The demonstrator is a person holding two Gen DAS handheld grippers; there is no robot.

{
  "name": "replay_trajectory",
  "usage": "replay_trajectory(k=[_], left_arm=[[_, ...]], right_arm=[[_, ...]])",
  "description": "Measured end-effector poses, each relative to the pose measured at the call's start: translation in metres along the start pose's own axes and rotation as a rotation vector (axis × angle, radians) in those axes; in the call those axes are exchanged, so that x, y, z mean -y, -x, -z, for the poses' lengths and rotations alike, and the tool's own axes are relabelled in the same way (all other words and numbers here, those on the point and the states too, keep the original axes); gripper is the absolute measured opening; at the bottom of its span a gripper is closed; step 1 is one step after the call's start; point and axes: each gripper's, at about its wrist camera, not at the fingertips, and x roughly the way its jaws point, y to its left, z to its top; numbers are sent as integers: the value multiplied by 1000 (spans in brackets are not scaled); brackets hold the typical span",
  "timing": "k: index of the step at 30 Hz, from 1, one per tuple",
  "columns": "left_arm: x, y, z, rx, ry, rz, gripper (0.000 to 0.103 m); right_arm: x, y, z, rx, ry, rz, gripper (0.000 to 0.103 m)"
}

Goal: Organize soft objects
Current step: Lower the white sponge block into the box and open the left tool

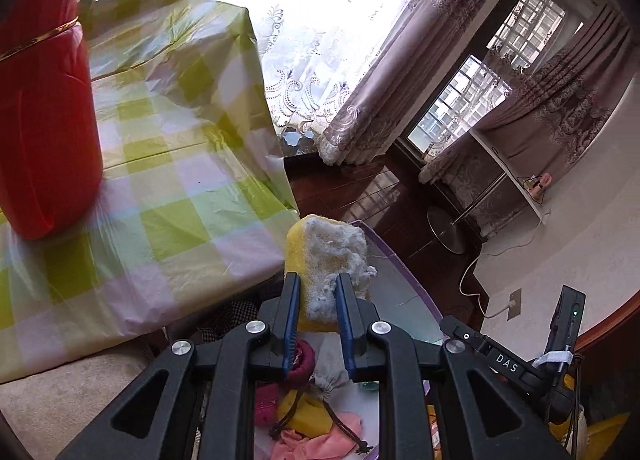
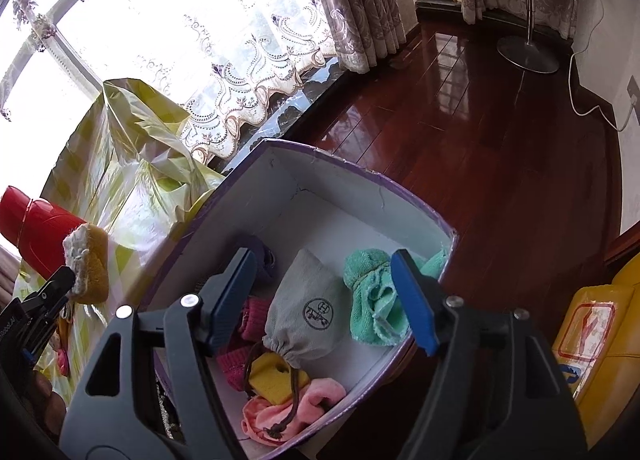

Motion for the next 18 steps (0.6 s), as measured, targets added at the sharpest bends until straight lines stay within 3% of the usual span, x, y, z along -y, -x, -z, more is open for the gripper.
replay_trajectory(k=[3,5,7,18], left_arm=[[22,-18,-12,-6,-54,60,22],[33,-33,-18,-39,-92,94,39],[35,-42,-21,-49,-103,63,53],[-11,-16,-1,-21,-49,-20,53]], right_arm=[[2,-1,-1,-3,-5,-7,73],[2,-2,-1,-7,-6,-10,73],[1,-2,-2,-9,-6,-17,73],[-10,1,0,-8,25,-45,73]])
